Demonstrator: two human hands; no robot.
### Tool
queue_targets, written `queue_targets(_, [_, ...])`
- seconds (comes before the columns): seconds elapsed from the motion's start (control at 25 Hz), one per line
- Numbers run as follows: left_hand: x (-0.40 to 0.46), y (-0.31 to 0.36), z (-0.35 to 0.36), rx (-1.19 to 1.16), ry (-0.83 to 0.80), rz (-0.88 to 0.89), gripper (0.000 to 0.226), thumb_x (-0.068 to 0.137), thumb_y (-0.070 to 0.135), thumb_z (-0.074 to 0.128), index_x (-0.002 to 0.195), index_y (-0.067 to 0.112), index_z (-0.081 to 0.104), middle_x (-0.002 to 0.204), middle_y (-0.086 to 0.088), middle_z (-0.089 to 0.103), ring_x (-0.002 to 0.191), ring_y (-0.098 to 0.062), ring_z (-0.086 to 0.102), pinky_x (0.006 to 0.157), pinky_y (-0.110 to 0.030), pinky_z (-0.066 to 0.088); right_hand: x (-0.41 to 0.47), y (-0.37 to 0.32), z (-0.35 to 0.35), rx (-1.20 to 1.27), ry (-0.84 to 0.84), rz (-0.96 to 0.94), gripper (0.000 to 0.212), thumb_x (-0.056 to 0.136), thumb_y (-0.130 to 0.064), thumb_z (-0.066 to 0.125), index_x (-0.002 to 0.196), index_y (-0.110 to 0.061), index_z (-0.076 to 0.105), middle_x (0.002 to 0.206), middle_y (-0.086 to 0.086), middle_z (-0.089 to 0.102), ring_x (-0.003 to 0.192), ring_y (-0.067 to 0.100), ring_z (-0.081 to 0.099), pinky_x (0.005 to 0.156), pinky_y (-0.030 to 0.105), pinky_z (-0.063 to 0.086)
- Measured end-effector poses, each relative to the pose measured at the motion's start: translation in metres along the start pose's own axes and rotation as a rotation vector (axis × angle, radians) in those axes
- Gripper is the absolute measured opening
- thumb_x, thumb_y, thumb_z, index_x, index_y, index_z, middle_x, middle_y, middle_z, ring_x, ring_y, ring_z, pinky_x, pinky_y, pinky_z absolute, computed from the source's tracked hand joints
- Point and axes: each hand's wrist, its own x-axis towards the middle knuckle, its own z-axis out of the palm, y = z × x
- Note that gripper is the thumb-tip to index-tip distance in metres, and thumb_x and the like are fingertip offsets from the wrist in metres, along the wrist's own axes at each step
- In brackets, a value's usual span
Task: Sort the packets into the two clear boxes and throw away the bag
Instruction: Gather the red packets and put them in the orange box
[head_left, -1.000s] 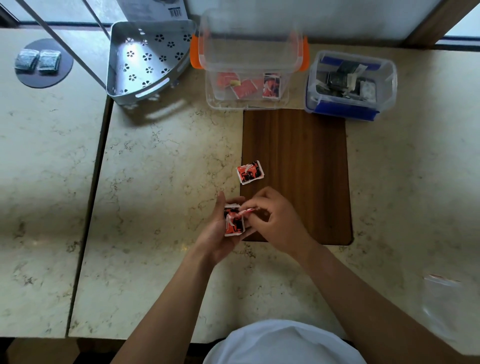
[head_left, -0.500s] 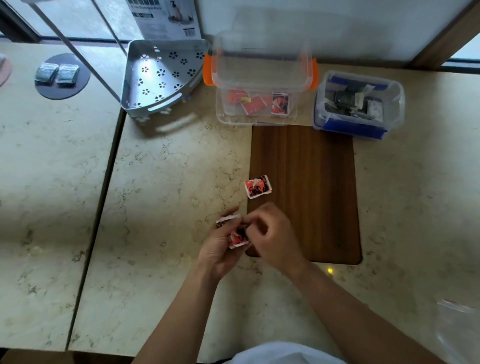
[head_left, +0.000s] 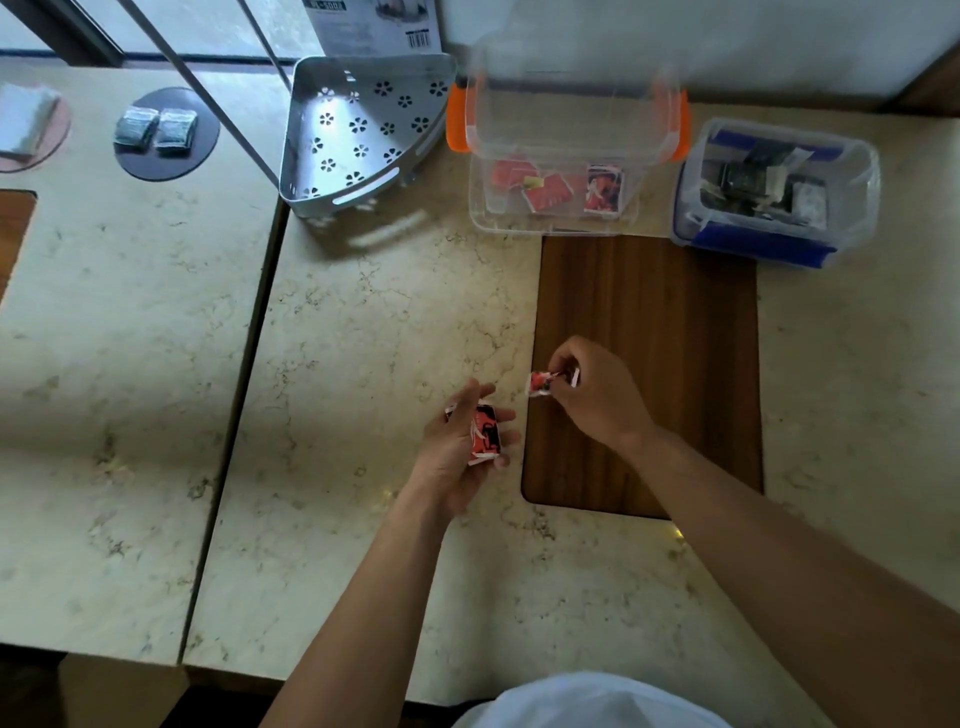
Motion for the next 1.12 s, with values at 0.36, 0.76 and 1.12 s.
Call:
queue_targets(0.36, [-0.015, -0.003, 0.003, 0.250, -0.305, -0.218, 0.089, 0.090, 0.079, 0.028, 0.110, 0.000, 0.064, 0.081, -0.022, 0.066, 0.063, -0.029, 0.070, 0.042, -0.028, 0.048, -0.050, -0.045, -0.020, 0.309, -0.485, -0.083, 0.030, 0.091, -0.021, 0.070, 0.118, -0.028, 0.061, 0.109, -0.004, 0.064, 0.080, 0.011, 0.070, 0.069, 0.027, 0.059])
queue_targets(0.76, [-0.007, 0.073, 0.069, 0.295, -0.287, -0.293, 0.074, 0.094, 0.067, 0.044, 0.107, -0.002, 0.068, 0.090, -0.026, 0.072, 0.069, -0.038, 0.071, 0.042, -0.029, 0.053, -0.015, -0.063, -0.063, 0.492, -0.419, 0.156, 0.028, 0.095, -0.027, 0.067, 0.117, -0.013, 0.058, 0.102, 0.006, 0.072, 0.067, 0.009, 0.072, 0.059, 0.021, 0.057])
queue_targets(1.12, [0.024, 0.200, 0.168, 0.503, -0.106, 0.357, 0.015, 0.094, 0.003, 0.061, 0.102, -0.009, 0.067, 0.097, -0.024, 0.075, 0.091, -0.038, 0.076, 0.085, -0.049, 0.062, 0.118, -0.089, -0.158, 0.681, 0.230, 0.139, 0.036, 0.081, -0.031, 0.081, 0.109, -0.011, 0.069, 0.100, 0.004, 0.075, 0.082, 0.014, 0.075, 0.073, 0.032, 0.064])
